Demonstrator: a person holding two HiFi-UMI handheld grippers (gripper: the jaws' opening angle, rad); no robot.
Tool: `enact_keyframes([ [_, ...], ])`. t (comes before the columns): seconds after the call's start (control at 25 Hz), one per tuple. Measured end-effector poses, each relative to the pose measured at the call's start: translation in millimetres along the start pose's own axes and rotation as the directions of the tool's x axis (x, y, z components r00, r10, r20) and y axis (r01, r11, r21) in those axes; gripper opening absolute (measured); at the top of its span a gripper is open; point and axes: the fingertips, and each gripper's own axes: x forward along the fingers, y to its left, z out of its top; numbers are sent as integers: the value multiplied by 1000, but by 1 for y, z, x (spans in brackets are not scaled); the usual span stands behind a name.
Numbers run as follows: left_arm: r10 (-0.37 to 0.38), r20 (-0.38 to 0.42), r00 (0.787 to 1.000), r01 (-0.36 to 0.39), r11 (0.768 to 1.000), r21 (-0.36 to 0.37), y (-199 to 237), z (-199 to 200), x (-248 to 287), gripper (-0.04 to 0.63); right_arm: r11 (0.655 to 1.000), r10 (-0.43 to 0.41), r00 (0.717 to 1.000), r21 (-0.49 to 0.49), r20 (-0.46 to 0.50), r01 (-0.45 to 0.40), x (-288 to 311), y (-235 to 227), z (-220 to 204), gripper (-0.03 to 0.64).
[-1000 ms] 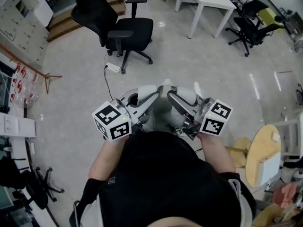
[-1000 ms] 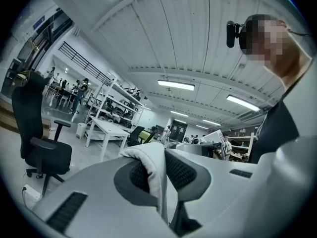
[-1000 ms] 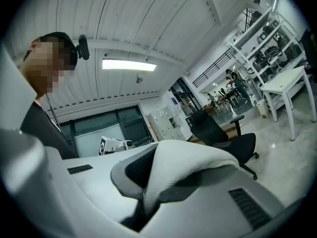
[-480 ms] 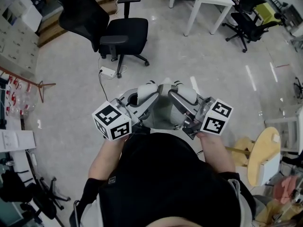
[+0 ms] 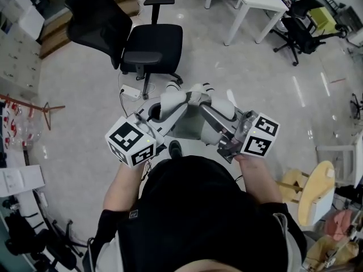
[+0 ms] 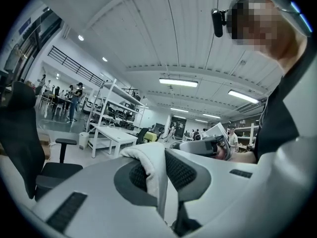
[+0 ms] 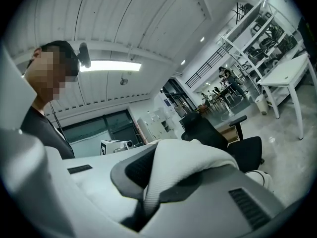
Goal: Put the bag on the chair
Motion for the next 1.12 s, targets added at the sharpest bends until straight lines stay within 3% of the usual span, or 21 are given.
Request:
enact_keyframes([
  [0.32,27,37,999,-28,999,20,45,23,-6,54,999,31,999,-18,-27,-31,40,-16,22,31],
  [0.76,77,4,997,-77,995,-61,69,9,7,54,998,65,995,13,-72,-65,50,-42,21,31],
  [1.12,105,-20,994,-106,992,-73,83,10,83,54,996,84,993,27,-88,-82,18,-109,55,31],
])
